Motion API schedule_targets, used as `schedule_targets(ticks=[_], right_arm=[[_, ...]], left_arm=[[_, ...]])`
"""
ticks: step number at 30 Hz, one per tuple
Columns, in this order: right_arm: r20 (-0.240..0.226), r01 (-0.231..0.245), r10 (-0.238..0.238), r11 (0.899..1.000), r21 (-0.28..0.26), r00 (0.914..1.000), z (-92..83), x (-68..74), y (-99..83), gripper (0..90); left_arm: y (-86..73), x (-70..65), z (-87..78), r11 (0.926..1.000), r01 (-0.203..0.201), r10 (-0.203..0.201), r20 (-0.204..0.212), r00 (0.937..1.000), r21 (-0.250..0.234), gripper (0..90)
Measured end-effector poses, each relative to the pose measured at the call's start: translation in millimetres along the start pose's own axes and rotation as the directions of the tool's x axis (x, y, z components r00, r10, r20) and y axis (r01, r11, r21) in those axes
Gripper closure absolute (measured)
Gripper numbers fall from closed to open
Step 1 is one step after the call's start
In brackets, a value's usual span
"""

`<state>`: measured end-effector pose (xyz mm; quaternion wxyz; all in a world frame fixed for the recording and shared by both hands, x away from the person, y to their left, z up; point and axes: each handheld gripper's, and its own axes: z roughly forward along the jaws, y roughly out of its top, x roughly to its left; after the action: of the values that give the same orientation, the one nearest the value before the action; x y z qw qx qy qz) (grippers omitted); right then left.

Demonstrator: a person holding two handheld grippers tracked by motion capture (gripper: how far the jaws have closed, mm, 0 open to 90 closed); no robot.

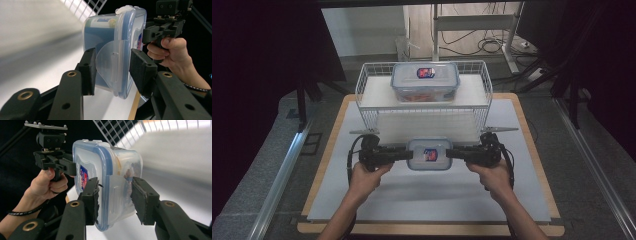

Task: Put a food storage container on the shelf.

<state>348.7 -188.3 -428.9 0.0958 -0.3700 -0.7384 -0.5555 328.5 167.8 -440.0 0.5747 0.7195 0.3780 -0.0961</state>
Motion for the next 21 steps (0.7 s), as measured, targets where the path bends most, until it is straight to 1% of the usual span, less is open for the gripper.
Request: schedule_targets(ticks=[2,6,8,10,12,14,15,17,21], right_arm=[[0.002,0.012,-0.012,1.0,-0.012,0.9999,-2.3,4.4,11.1,58.0],[0.006,0.035,-0.035,0.998,-0.043,0.9994,-7.0,13.3,39.4,57.8],[0.008,0.043,-0.043,0.998,-0.053,0.9991,-8.7,16.4,50.6,57.6],[0.009,0.051,-0.051,0.997,-0.06,0.9987,-10.0,19.4,61.8,57.6],[0.01,0.058,-0.058,0.996,-0.065,0.9983,-11.2,21.9,74.6,57.6],[0.009,0.062,-0.062,0.996,-0.069,0.998,-12.5,24.5,88.4,57.6],[0.009,0.065,-0.064,0.995,-0.072,0.9979,-12.6,25.3,93.0,57.6],[0.01,0.069,-0.068,0.994,-0.079,0.9976,-13.4,27.8,105.2,57.6],[0.019,0.086,-0.085,0.991,-0.101,0.9962,-14.6,33.4,130.2,57.6]], left_arm=[[14.0,-4.5,-4.3,0.9998,-0.017,0.017,-0.003,0.9998,-0.013,57.8],[40.2,-12.4,-12.2,0.9986,-0.042,0.041,-0.014,0.9991,-0.033,57.8],[49.2,-14.9,-14.6,0.9982,-0.044,0.043,-0.017,0.9989,-0.041,57.9],[62.8,-17.4,-18.3,0.9975,-0.052,0.051,-0.018,0.9985,-0.048,57.9],[73.1,-18.9,-20.8,0.997,-0.057,0.056,-0.02,0.9983,-0.054,57.8],[84.8,-20.7,-23.4,0.9964,-0.055,0.053,-0.023,0.9983,-0.065,57.7],[92.3,-21.4,-25.6,0.9958,-0.061,0.06,-0.025,0.9979,-0.069,57.7],[102.9,-23.0,-28.2,0.9945,-0.062,0.06,-0.03,0.9978,-0.084,57.5],[127.6,-23.5,-34.5,0.9923,-0.067,0.065,-0.03,0.9975,-0.104,57.4]])
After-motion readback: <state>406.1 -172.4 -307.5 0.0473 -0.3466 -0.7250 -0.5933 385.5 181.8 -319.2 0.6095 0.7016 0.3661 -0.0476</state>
